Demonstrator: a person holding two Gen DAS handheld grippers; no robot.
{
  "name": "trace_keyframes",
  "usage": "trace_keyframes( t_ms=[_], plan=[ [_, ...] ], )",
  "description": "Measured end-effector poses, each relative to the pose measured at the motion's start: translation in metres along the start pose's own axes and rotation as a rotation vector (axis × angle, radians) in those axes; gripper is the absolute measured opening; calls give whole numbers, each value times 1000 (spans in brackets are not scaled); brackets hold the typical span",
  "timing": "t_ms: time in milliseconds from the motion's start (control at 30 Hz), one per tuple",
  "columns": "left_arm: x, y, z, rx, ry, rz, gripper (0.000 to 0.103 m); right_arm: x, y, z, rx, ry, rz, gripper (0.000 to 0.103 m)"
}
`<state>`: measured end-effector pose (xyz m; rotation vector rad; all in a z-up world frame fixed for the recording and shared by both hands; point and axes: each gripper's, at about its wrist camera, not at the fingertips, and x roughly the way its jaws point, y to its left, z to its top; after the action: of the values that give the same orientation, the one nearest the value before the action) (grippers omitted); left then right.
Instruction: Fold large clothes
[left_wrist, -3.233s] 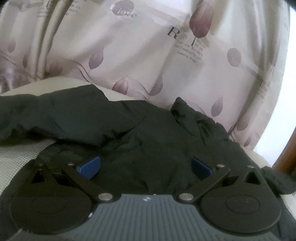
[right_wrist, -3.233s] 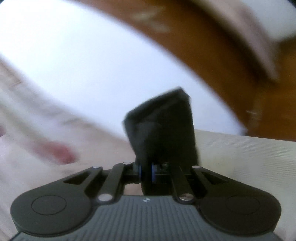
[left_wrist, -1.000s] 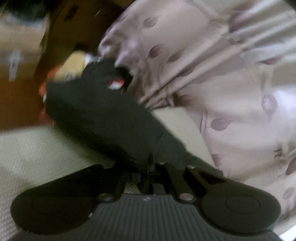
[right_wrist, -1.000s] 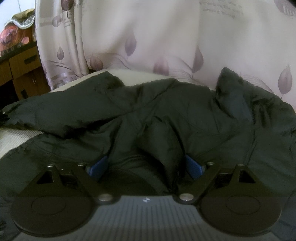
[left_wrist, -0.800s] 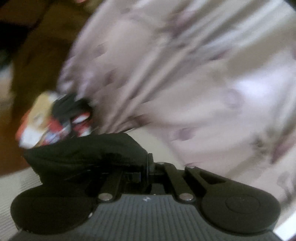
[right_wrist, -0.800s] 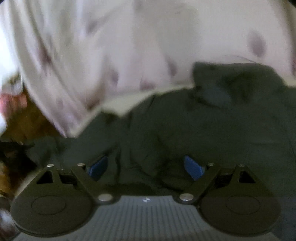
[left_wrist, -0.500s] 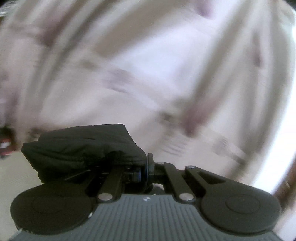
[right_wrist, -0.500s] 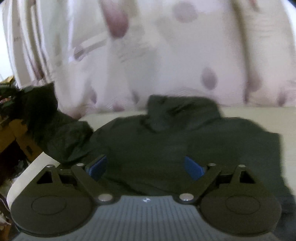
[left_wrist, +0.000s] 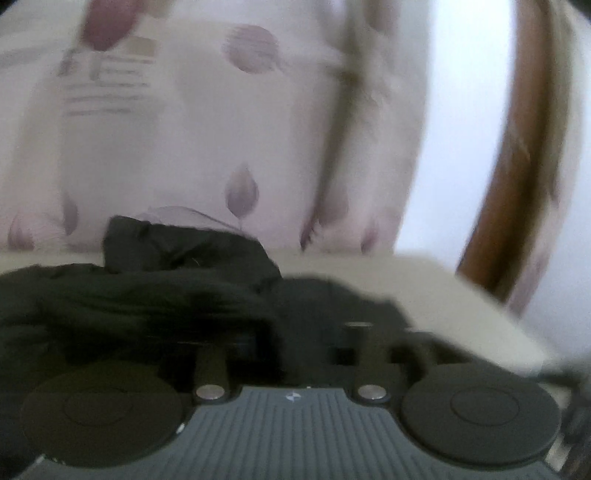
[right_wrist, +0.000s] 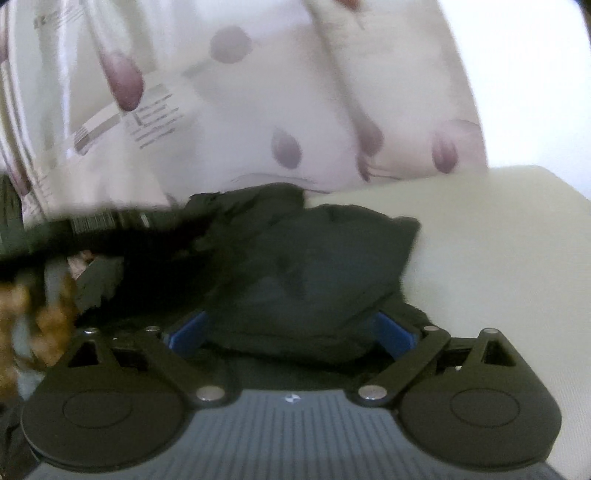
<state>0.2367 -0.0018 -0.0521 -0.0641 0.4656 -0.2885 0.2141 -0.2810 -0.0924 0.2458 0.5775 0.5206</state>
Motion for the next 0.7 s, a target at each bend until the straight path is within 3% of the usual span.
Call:
trace_keyframes(
  t_ms=[67,167,233,367,467,567,700],
  plan=[
    [-3,-2,-10,33,-19,-5,94,-1,-7,0,29,-6,5,98],
    [-30,0,-22,97,-107,-30,103,0,-12,4,63,-27,15,98],
    [-54,1,-29,99,-128,-34,103,1,-13,7,89,-39,32,98],
    [-107,34,-40,-50,-170,-44,103,10,8,13,86,-47,82,98],
    [-136,76,-54,-205,-182,7,103,20,44,18,-17,-44,112,98],
    [-145,111,-72,-271,-153,100,103,39,95,23,-188,-28,125,98],
    [-145,139,-92,-313,-157,197,103,74,177,17,-539,-21,70,98]
  ],
)
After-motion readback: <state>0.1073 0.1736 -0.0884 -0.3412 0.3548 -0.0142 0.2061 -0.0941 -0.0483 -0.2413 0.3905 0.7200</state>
